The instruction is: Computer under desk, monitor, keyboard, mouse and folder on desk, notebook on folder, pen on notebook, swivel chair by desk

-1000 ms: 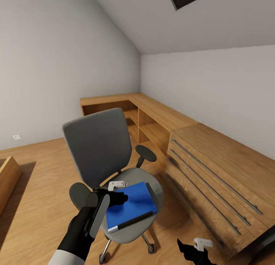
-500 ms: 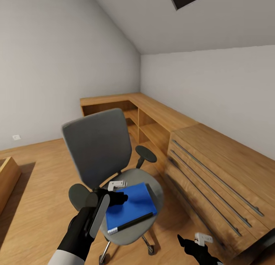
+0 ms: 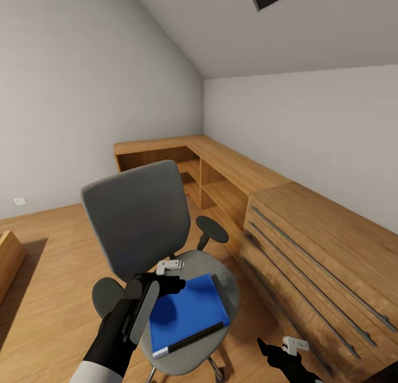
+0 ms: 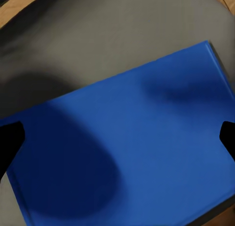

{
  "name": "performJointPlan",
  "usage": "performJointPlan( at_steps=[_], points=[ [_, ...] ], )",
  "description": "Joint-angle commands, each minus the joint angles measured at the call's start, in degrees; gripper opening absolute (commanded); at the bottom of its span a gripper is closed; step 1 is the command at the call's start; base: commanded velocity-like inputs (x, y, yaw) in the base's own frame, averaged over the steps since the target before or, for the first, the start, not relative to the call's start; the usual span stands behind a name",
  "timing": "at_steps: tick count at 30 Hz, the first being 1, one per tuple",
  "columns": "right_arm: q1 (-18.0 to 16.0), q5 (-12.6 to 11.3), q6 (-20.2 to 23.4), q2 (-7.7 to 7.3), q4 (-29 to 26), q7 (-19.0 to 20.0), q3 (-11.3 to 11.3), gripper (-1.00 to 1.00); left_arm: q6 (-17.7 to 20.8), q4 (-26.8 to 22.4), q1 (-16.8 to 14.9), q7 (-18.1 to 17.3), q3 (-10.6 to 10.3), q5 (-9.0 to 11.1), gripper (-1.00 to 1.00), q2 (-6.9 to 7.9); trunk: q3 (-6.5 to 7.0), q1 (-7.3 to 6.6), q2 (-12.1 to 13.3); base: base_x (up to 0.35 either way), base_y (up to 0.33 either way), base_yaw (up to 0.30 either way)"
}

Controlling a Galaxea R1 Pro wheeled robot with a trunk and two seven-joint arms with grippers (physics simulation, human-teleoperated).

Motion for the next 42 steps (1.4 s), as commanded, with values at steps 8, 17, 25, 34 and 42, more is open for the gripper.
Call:
performJointPlan(
  at_steps=[8, 17, 25, 34, 42],
  points=[
    [0.0, -0.5, -0.5, -0.04, 0.8, 0.7, -0.2, 1.00, 0.1, -0.1, 0.0, 0.6, 0.0, 0.6, 1.00, 0.00, -0.05, 0.00, 0.0, 0.098, 0.000, 0.000],
    [0.0, -0.4, -2.6, 0.00, 2.2, 0.8, -0.1, 1.00, 0.1, 0.0, 0.0, 0.6, 0.1, 0.6, 1.00, 0.00, -0.05, 0.00, 0.0, 0.225, 0.000, 0.000],
    [0.0, -0.4, -2.8, -0.04, 2.2, 1.0, -0.1, 1.00, 0.1, 0.0, 0.0, 0.6, 0.2, 0.5, 1.00, 0.06, -0.05, 0.00, 0.0, 0.026, 0.000, 0.000],
    [0.0, -0.3, -2.8, -0.04, 2.5, 0.9, -0.1, 1.00, 0.3, 0.0, 0.0, 0.5, 0.2, 0.6, 1.00, 0.09, -0.05, 0.00, 0.0, 0.001, 0.000, 0.000],
    [0.0, -0.4, -2.9, -0.04, 3.0, 0.9, -0.1, 1.00, 0.3, 0.0, 0.0, 0.6, 0.1, 0.5, 1.00, 0.09, -1.49, 1.75, -3.2, 0.000, 0.000, 0.000]
  ],
)
